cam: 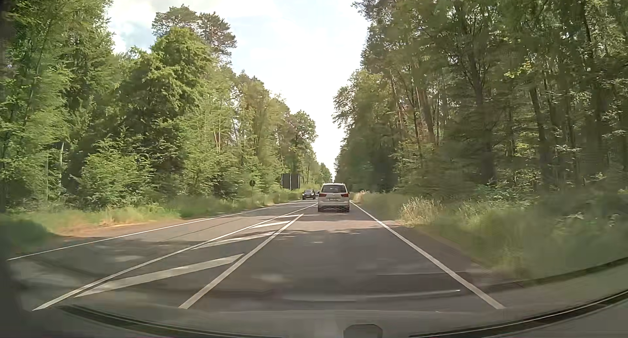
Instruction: Follow the waypoints while adhering to traffic rules and regulations
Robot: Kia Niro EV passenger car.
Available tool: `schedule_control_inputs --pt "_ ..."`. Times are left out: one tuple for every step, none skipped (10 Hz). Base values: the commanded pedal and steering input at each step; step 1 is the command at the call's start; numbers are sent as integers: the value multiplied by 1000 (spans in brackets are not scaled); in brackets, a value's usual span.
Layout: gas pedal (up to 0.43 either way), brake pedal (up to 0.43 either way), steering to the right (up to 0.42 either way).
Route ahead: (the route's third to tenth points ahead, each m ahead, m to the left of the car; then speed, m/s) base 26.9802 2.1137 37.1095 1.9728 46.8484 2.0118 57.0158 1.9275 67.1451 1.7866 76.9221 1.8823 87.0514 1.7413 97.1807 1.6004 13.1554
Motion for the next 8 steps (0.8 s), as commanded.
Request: schedule_control_inputs --pt "79 30 -1" --pt "79 37 -1" --pt "79 30 -3" --pt "79 37 -3" --pt "79 37 -4" --pt "79 37 -3" --pt "79 37 -3" --pt "87 37 -3"
